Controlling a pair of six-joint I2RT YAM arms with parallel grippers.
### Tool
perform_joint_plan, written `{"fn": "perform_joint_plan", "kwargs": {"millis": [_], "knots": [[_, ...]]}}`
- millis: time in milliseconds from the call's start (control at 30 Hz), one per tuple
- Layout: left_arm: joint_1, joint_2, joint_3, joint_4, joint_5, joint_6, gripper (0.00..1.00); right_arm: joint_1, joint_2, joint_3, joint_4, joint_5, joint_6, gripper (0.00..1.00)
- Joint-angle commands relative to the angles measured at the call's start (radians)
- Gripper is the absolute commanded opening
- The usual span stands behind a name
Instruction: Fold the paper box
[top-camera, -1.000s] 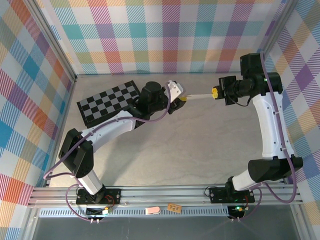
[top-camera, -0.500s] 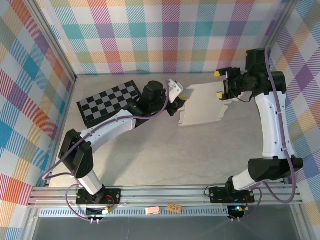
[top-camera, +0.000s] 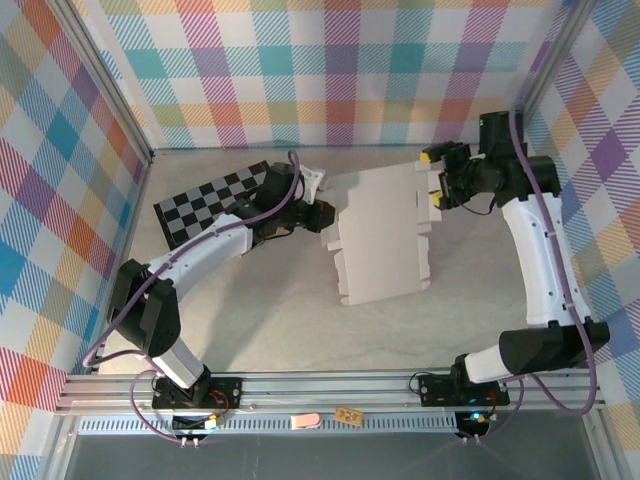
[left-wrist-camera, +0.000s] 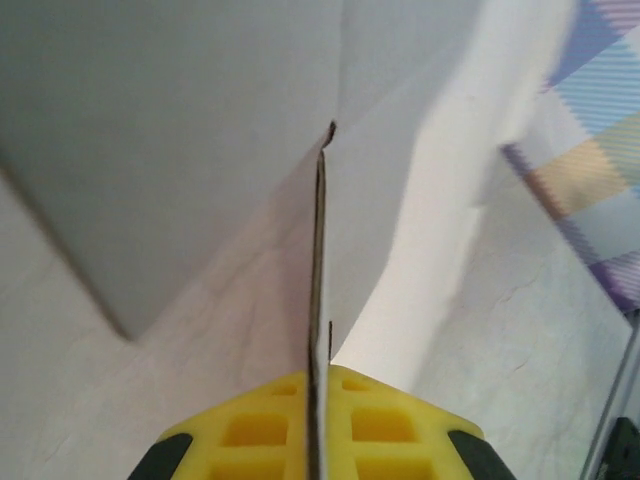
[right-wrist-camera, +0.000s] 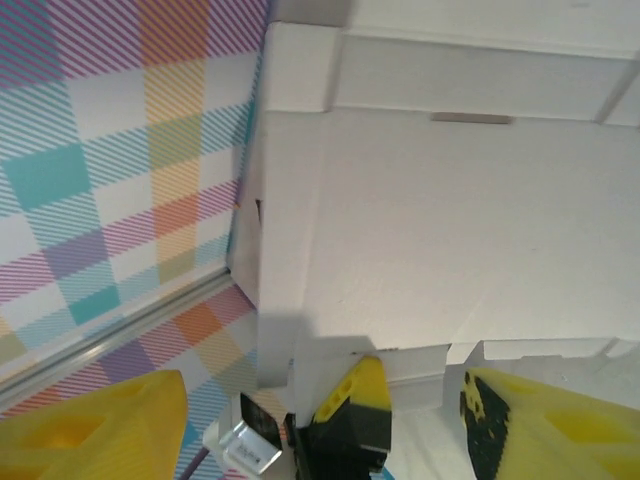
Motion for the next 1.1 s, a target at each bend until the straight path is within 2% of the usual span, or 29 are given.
{"fn": "perform_joint_plan", "kwargs": {"millis": [0,200,300,400,633,967,1067], "knots": [[-0.007,0.010,-0.049,-0.014,-0.003,0.047,0.00,0.037,0.019,-0.074,0.100,-0.061,-0.011,0.71],[-0.010,-0.036,-0.219,0.180,-0.067,0.038,0.00,0.143,0.069,-0.207,0.269,-0.076,0.097,0.69],[-0.018,-0.048,-0.270,0.253,-0.089,0.039,0.00,0.180,0.136,-0.138,0.209,-0.035,0.127,0.70],[-0.032,-0.055,-0.303,0.304,-0.124,0.040,0.00,0.206,0.209,-0.028,0.060,0.042,0.165,0.71],[-0.058,-0.060,-0.355,0.390,-0.199,0.023,0.00,0.243,0.301,-0.008,0.046,0.060,0.264,0.68],[-0.078,-0.067,-0.361,0.396,-0.218,0.022,0.00,0.252,0.385,-0.007,0.124,0.048,0.279,0.54],[-0.079,-0.067,-0.360,0.396,-0.220,0.022,0.00,0.252,0.395,-0.020,0.174,0.045,0.273,0.45]]}}
